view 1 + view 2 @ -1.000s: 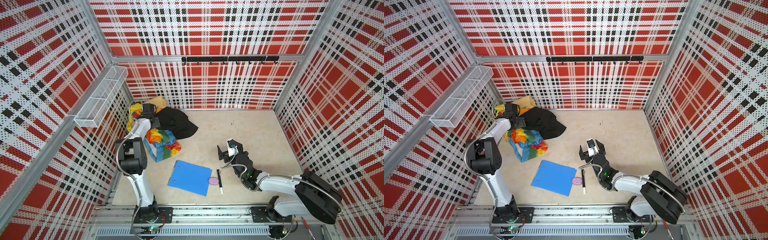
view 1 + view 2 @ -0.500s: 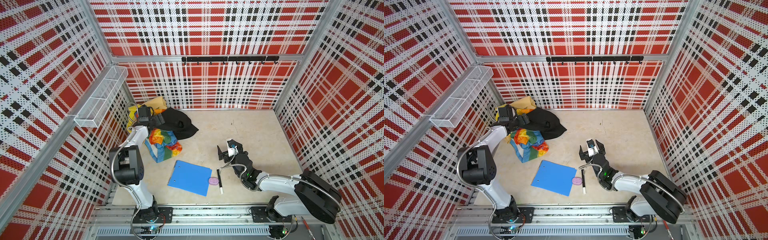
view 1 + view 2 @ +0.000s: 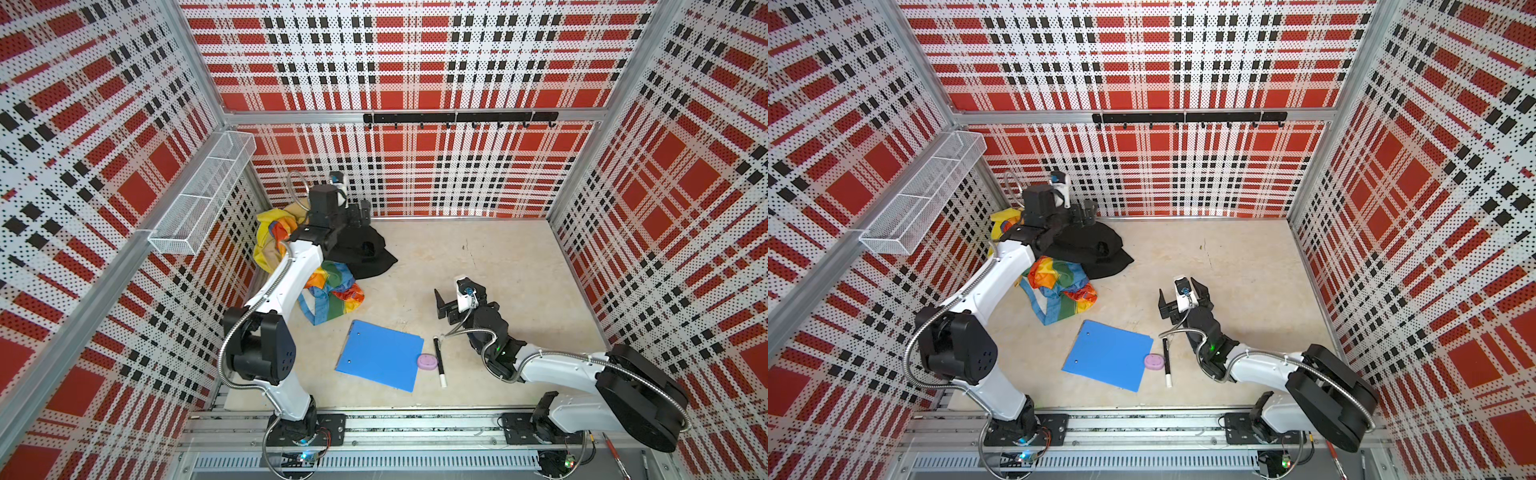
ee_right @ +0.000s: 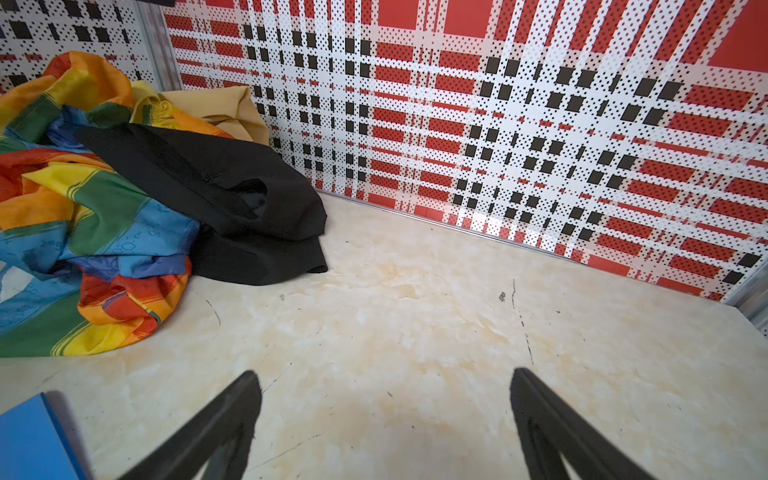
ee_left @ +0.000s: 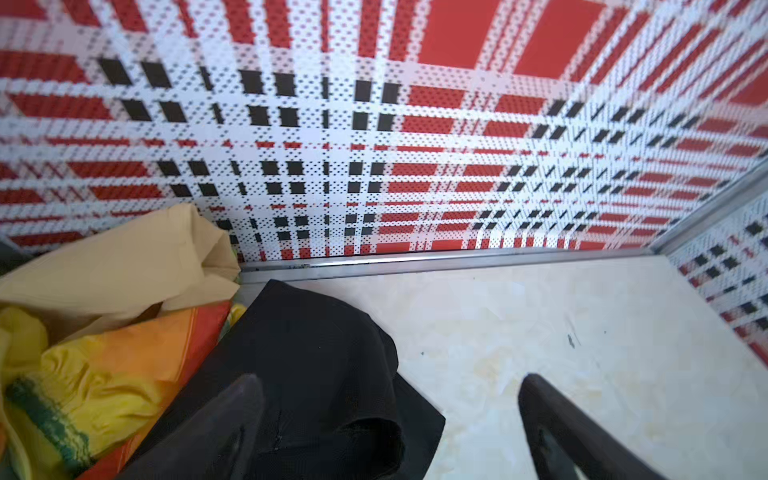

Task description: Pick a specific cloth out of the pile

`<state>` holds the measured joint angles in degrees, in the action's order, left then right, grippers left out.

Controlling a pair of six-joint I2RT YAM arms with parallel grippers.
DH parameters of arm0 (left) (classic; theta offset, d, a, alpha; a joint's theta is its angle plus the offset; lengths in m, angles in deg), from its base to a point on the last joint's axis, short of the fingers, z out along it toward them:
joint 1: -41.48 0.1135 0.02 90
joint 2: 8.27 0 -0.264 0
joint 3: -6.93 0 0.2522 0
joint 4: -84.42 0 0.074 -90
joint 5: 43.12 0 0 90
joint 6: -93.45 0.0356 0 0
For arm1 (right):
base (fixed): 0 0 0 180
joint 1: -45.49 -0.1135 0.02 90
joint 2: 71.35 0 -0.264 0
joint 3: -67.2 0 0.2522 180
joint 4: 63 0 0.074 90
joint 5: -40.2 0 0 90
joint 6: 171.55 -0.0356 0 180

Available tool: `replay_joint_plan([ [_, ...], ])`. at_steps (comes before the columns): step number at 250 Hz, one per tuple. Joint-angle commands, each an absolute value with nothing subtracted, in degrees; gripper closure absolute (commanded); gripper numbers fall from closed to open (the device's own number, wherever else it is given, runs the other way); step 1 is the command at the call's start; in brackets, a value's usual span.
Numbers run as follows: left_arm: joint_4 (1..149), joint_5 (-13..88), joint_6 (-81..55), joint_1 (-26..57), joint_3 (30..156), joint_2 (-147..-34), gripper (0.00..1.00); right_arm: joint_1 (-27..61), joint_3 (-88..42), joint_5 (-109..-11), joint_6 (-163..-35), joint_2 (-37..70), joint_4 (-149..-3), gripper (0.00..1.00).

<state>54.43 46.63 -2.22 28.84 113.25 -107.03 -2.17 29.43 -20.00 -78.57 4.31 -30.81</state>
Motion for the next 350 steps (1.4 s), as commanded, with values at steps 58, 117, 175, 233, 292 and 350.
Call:
replay_joint_plan([
  [58,32.31,60.88,-2.21,32.35,124.78,-115.92,0.06,-2.28,28.78,-20.80,-79.62,3.50,-28.95,0.00],
  [117,27.53,58.80,-6.54,37.11,123.03,-116.11,0.17,-2.32,28.37,-21.21,-79.97,4.28,-29.39,0.00],
  [175,25.87,60.82,-5.96,39.88,119.87,-115.92,0.27,-2.26,28.11,-21.06,-79.97,4.70,-29.49,0.00],
  [233,25.84,58.72,-5.96,42.02,118.08,-117.15,0.43,-2.27,28.06,-20.91,-79.88,4.73,-29.56,0.00],
  [292,25.84,56.23,-6.22,42.24,117.21,-118.04,0.53,-2.32,28.03,-20.75,-79.62,5.04,-29.65,0.00],
  [350,25.83,55.57,-6.59,42.96,116.89,-118.04,0.57,-2.28,28.22,-20.55,-79.58,4.46,-29.65,0.00],
])
